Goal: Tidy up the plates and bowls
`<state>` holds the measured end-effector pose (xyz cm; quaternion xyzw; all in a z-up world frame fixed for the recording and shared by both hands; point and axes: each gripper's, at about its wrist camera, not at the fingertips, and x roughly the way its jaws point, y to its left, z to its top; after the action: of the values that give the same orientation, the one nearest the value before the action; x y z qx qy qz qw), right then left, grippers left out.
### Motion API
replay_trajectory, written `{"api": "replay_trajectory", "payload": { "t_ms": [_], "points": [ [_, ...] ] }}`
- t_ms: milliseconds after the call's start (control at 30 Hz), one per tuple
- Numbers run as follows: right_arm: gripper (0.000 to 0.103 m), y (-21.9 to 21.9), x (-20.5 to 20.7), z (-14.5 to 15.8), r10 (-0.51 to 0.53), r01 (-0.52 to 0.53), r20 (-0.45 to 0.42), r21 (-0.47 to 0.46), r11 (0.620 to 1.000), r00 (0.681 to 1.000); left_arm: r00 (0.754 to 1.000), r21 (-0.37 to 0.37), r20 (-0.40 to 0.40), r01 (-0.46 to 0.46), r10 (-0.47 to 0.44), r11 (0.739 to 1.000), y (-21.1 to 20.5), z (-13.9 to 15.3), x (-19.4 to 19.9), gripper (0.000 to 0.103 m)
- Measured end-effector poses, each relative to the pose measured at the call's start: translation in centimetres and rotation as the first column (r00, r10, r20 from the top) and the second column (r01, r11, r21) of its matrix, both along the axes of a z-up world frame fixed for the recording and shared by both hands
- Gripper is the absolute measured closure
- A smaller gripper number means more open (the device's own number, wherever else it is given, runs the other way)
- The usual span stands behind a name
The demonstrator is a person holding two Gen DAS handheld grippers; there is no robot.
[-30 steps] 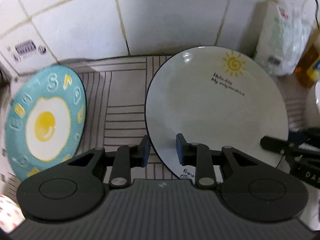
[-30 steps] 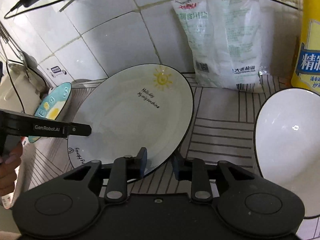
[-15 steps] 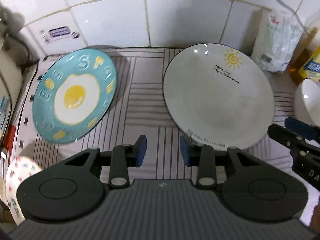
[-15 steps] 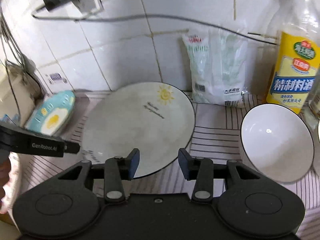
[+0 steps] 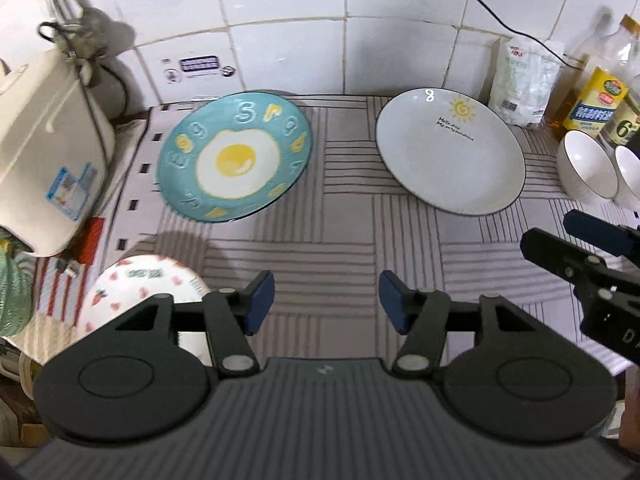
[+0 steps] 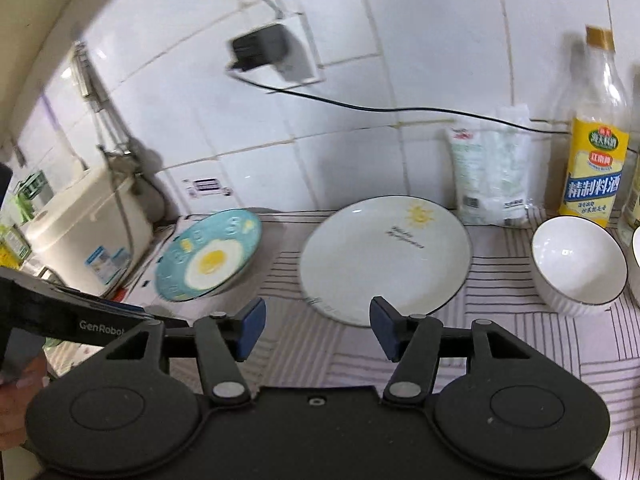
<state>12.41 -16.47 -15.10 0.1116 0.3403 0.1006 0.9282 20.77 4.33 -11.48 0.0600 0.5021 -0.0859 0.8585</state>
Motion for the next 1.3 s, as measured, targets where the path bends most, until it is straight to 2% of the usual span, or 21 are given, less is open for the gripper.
{"api": "replay_trajectory", "payload": {
  "t_ms": [100, 267, 333, 400, 633, 767, 1000, 1167, 1300],
  "points": [
    [0.031, 2.0, -1.8, 0.8, 0.0, 0.0, 0.014, -0.031, 1.0, 1.0, 1.0, 0.016, 0.012, 0.004, -0.004, 1.0, 1.7, 0.4, -1.5, 0.041],
    [0.029, 4.8, -4.1, 1.7, 0.01, -0.008, 0.031, -0.049, 0.999, 0.999, 1.0, -0.002, 0.008, 0.0, 0.0, 1.0, 5.3, 0.3, -3.6, 0.033],
    [0.029, 6.0, -5.0, 1.9, 0.019, -0.017, 0.035, -0.055, 0.998, 0.999, 1.0, 0.004, 0.019, -0.001, 0.001, 1.0, 6.6, 0.3, -4.4, 0.023],
    [0.029, 7.3, -5.9, 2.0, 0.035, -0.032, 0.042, -0.063, 0.998, 0.999, 0.999, 0.009, 0.034, 0.003, -0.003, 1.0, 8.0, 0.2, -5.2, 0.018],
    [0.028, 11.5, -8.2, 1.7, 0.083, -0.078, 0.052, -0.101, 0.992, 0.995, 0.999, 0.008, 0.033, -0.008, 0.007, 1.0, 12.4, -0.6, -6.9, 0.017],
    [0.014, 13.2, -8.8, 1.1, 0.099, -0.093, 0.066, -0.097, 0.991, 0.993, 0.999, 0.015, 0.049, -0.02, 0.02, 1.0, 14.2, -1.2, -7.7, 0.017],
    [0.012, 16.1, -9.0, -1.0, 0.129, -0.121, 0.088, -0.09, 0.989, 0.988, 0.995, 0.034, 0.094, -0.042, 0.038, 0.999, 17.1, -2.7, -8.3, 0.017],
    [0.01, 18.2, -8.2, -2.8, 0.184, -0.178, 0.143, -0.052, 0.983, 0.973, 0.993, 0.018, 0.084, -0.087, 0.085, 0.996, 19.9, -4.6, -7.7, 0.017],
    [0.01, 19.4, -6.0, -4.8, 0.183, -0.185, 0.094, 0.01, 0.983, 0.979, 0.991, 0.022, 0.073, -0.117, 0.115, 0.993, 21.7, -6.6, -7.0, 0.017]
  ]
}}
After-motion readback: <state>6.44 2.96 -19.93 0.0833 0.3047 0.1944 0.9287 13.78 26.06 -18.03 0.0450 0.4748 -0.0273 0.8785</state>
